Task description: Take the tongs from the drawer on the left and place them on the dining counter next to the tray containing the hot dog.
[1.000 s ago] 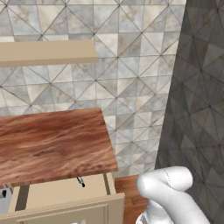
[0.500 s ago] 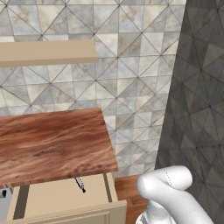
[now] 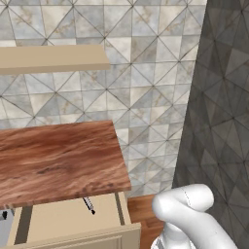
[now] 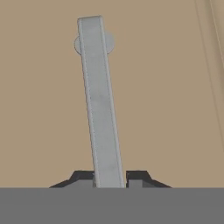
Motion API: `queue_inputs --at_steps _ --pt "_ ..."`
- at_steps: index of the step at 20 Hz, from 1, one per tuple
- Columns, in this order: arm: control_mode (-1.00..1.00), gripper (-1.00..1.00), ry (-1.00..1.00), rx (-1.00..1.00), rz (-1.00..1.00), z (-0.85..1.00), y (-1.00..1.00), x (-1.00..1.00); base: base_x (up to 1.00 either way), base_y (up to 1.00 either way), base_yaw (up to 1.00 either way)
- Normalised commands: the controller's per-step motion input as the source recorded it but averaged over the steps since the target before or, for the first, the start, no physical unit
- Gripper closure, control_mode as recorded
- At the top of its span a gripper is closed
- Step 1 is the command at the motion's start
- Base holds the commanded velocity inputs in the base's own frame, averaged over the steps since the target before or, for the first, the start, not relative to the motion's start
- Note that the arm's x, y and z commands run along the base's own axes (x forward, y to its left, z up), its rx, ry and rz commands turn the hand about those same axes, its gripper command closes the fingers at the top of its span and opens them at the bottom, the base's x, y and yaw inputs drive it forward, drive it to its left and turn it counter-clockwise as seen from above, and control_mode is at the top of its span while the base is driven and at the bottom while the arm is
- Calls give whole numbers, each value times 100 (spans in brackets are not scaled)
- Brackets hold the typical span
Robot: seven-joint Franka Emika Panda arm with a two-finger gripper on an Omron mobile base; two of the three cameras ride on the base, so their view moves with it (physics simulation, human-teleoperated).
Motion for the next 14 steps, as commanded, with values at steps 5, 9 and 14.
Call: queue_inputs --at_steps 5,9,14 --pt "-100 -100 0 0 0 0 1 0 0 0 0" --pt "-100 -100 0 0 0 7 0 -21 0 0 0" --pt "-100 -100 0 1 0 39 0 -39 0 0 0"
